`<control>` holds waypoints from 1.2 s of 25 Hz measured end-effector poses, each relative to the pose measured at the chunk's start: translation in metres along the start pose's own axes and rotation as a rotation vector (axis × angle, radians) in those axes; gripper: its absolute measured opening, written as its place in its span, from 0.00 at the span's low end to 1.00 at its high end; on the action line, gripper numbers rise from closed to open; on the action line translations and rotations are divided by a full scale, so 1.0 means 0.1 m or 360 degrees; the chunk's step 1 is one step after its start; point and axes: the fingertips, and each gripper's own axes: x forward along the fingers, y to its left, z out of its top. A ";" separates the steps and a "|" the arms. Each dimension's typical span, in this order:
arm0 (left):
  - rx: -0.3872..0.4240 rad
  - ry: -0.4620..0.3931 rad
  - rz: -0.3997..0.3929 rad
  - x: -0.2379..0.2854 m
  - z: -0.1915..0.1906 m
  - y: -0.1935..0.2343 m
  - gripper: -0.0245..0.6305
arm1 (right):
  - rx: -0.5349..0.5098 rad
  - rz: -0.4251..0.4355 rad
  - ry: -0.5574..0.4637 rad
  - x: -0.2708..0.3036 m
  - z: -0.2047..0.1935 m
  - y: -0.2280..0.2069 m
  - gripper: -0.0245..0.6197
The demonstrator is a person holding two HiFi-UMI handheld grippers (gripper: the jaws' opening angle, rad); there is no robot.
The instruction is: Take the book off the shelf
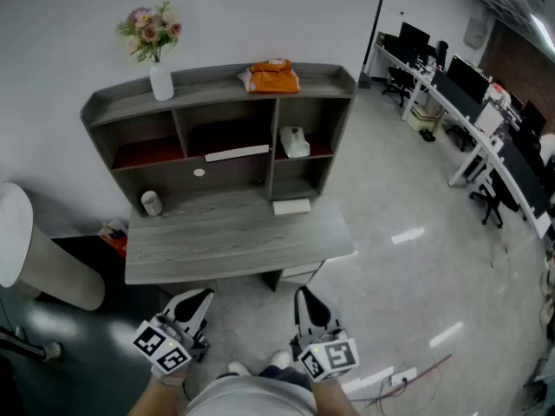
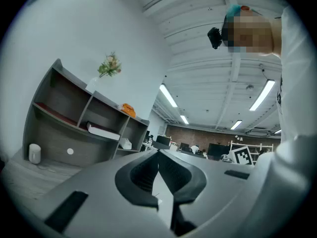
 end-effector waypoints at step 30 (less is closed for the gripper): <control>0.0323 0.0168 0.0190 1.33 0.03 0.11 0.07 | 0.0114 0.0135 0.0039 0.47 0.12 -1.16 0.07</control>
